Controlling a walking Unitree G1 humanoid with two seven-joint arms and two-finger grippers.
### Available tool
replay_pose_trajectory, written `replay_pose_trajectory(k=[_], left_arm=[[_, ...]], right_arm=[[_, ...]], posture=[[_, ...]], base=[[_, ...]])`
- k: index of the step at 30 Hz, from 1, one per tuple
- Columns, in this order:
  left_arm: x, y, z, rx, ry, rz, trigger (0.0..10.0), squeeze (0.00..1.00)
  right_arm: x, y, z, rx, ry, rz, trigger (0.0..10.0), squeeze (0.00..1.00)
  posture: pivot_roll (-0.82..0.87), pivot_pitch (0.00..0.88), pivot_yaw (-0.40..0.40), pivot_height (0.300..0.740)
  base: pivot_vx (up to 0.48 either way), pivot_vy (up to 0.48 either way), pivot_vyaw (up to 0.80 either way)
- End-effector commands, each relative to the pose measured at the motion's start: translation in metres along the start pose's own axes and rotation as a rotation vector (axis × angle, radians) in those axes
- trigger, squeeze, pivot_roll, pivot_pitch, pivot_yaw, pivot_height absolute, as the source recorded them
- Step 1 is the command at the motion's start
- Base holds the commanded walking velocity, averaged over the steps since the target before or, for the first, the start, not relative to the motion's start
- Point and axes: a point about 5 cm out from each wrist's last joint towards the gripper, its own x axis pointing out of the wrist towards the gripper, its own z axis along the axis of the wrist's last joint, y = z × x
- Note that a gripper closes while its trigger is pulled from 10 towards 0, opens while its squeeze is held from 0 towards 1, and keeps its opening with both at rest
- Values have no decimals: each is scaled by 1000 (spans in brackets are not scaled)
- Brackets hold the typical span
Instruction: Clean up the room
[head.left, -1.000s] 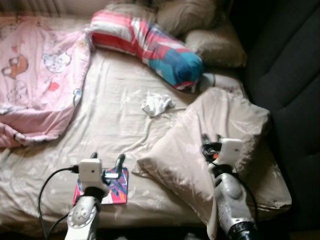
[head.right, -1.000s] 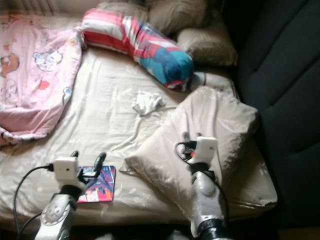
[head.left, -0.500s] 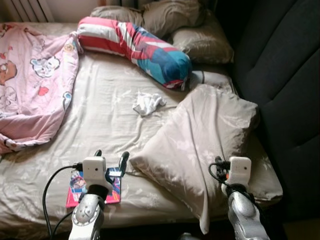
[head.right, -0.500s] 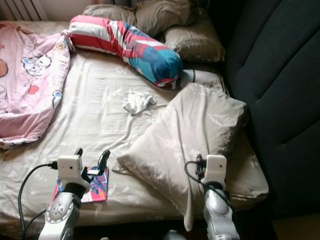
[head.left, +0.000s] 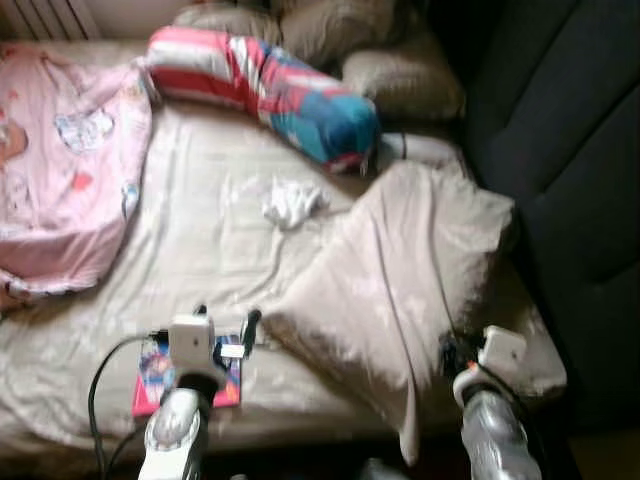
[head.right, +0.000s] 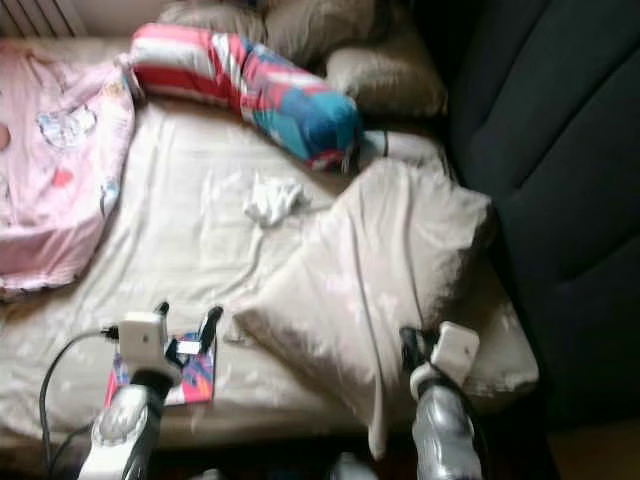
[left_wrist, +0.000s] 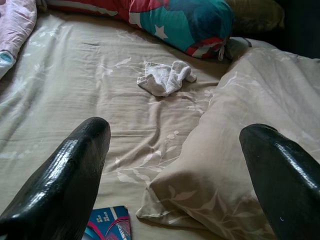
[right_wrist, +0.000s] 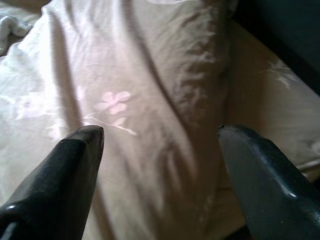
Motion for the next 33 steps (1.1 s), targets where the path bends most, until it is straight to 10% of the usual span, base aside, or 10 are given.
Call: replay_pose_trajectory(k=[1, 2, 3, 4, 33], left_arm=[[-4, 0, -7, 4, 38, -5, 10000, 0], [-3, 0, -7, 4, 37, -5, 10000, 0], [-3, 0, -7, 4, 37, -5, 10000, 0], [-3, 1, -7, 5, 37, -5, 10000, 0], [-2, 2, -6, 12, 35, -14, 10000, 0]], right_arm=[[1, 5, 2, -44, -19, 49, 10000, 1000], [2, 8, 5, -66, -32, 71, 10000, 310], [2, 10, 6, -82, -41, 85, 10000, 310], [3, 15, 9, -93, -62, 114, 10000, 0], [12, 29, 16, -77, -102, 137, 10000, 0]], posture=[[68, 248, -71, 740], [68, 247, -71, 740], [68, 247, -71, 740], [70, 247, -71, 740], [80, 228, -57, 678]], base=[[0, 0, 0], [0, 0, 0], [0, 0, 0], [0, 0, 0], [0, 0, 0]])
